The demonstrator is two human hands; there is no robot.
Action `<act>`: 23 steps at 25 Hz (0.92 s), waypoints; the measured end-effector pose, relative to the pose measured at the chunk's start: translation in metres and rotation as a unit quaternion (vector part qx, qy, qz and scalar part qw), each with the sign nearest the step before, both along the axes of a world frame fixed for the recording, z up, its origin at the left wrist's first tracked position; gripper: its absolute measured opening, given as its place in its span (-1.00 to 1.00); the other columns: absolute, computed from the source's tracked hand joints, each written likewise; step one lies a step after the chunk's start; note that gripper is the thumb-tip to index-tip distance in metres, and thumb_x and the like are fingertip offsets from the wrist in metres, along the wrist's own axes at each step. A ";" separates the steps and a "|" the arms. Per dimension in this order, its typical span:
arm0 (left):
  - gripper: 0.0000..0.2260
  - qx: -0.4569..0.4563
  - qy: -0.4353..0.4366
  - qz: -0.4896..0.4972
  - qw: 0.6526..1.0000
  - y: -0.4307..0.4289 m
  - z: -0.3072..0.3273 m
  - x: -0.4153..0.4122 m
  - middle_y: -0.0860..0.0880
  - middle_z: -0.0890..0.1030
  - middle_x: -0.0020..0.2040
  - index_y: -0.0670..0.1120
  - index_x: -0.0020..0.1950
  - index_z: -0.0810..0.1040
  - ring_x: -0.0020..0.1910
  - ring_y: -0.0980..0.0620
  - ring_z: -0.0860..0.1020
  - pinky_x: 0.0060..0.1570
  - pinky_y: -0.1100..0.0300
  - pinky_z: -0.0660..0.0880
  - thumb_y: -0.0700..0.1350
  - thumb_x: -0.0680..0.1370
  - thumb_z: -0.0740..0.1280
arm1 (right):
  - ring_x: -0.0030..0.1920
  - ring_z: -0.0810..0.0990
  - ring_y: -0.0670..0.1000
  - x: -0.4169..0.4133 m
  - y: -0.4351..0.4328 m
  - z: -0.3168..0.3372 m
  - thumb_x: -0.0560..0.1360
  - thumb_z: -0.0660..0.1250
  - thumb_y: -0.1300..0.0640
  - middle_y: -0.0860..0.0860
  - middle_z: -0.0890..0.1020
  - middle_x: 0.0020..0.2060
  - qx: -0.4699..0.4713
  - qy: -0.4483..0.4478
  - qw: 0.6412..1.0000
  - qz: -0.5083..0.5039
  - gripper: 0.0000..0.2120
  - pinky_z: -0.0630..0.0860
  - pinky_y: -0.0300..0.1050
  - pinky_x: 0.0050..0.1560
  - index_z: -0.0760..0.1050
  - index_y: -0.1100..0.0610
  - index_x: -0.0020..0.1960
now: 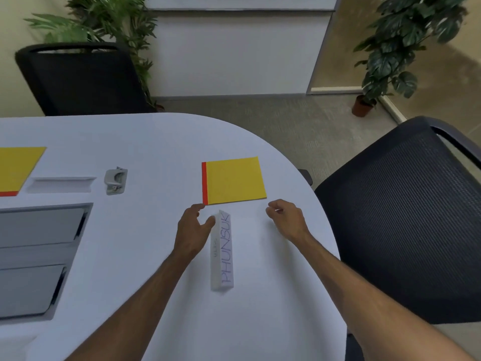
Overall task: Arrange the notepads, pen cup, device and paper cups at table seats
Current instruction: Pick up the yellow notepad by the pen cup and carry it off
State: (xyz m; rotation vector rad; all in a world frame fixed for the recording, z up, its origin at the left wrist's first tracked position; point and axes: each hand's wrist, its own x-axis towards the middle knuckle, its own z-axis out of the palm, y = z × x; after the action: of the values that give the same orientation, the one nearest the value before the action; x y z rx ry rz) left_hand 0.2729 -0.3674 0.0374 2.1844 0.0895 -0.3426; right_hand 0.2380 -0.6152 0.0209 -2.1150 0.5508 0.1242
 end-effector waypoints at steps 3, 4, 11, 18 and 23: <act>-0.59 0.007 0.015 0.015 1.000 -0.007 -0.026 0.042 -0.13 0.49 0.39 -0.14 0.41 0.43 0.33 -0.08 0.47 0.24 0.12 0.38 -0.06 0.59 0.35 | 0.21 0.57 0.06 0.041 -0.005 -0.021 0.59 0.32 0.05 0.04 0.61 0.23 -0.006 0.020 1.000 -0.006 -0.67 0.38 -0.20 0.13 0.54 0.17 0.29; -0.59 0.025 0.016 0.019 0.999 -0.009 -0.033 0.055 -0.15 0.49 0.39 -0.17 0.41 0.44 0.33 -0.10 0.48 0.26 0.08 0.38 -0.06 0.60 0.34 | 0.18 0.57 0.07 0.054 -0.006 -0.026 0.58 0.32 0.05 0.02 0.61 0.17 -0.009 0.028 1.000 -0.011 -0.71 0.36 -0.21 0.08 0.56 0.16 0.24; -0.61 0.086 0.048 0.051 0.994 -0.016 -0.069 0.112 0.10 0.31 -0.35 0.06 -0.35 0.24 -0.28 0.03 0.36 -0.35 0.30 0.18 -0.24 0.51 0.37 | -0.42 0.18 0.00 0.105 -0.006 -0.049 0.40 0.27 0.25 -0.03 0.18 -0.45 -0.067 0.046 0.993 -0.079 -0.62 0.04 -0.12 -0.42 0.08 0.04 -0.39; -0.86 -0.114 0.188 0.193 0.956 -0.007 -0.081 0.140 -0.29 0.67 -0.05 -0.28 -0.08 0.66 -0.18 -0.10 0.56 -0.11 0.02 0.52 -0.33 0.37 0.46 | -0.23 0.64 0.16 0.136 -0.018 -0.059 0.28 0.42 0.22 0.13 0.63 -0.23 0.078 0.115 0.962 -0.235 -0.85 0.55 -0.09 -0.22 0.47 0.18 -0.23; -0.71 -0.201 0.207 0.172 0.942 -0.011 -0.063 0.140 -0.20 0.64 0.05 -0.28 0.18 0.60 -0.21 0.02 0.59 -0.32 0.29 0.55 -0.46 0.49 0.35 | -0.18 0.57 0.12 0.146 -0.030 -0.061 0.36 0.42 0.29 0.11 0.60 -0.17 0.169 0.131 0.958 -0.193 -0.81 0.59 0.02 -0.06 0.57 0.22 -0.03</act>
State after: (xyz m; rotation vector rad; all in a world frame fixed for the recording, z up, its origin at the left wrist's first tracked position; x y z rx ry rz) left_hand 0.4127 -0.3782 -0.0259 1.6274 0.5785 -0.5611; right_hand 0.3840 -0.6457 -0.0403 -1.6360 1.0150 0.2585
